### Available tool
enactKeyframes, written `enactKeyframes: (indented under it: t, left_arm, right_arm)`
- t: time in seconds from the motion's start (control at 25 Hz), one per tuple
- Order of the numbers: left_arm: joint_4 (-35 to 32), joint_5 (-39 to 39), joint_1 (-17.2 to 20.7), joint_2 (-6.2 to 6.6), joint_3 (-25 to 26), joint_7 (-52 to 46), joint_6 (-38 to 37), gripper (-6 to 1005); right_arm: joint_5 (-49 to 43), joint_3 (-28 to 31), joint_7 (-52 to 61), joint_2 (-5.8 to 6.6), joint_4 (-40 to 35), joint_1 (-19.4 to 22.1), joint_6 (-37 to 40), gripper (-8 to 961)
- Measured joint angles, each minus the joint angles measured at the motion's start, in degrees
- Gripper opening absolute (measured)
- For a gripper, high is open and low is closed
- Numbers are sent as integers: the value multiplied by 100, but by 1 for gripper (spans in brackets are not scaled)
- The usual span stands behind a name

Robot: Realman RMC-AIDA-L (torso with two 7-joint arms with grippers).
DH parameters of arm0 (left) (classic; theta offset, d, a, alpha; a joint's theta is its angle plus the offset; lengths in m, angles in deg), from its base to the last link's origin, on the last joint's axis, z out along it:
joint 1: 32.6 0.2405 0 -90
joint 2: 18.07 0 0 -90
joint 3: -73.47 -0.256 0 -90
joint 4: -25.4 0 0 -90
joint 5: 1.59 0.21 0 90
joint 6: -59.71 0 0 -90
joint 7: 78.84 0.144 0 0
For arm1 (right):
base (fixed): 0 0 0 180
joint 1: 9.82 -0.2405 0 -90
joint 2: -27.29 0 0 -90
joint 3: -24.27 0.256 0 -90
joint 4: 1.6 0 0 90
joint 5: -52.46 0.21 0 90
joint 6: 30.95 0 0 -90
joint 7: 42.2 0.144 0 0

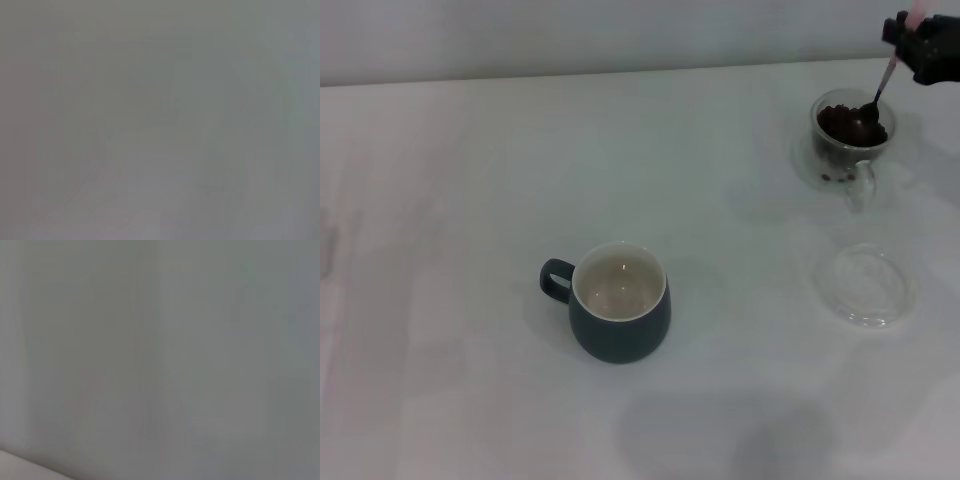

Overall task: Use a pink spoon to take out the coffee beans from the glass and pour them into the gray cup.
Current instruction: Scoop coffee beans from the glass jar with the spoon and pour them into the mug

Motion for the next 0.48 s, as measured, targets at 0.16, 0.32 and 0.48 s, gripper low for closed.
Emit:
enactKeyframes:
  t: [0.16,0.32,0.48]
  left_arm:
    - [6,0,14,0,0,-2,-5,760]
    - [5,0,16,0,0,-2,-69,761]
    - [5,0,2,0,0,-3,-121,761]
  right_arm:
    - [-4,-51,-140,-55,87,-13,157,150]
    - [15,-46,-87,-56,217,-33,199,150]
    - [89,11,200,-79,303,-27,215,150]
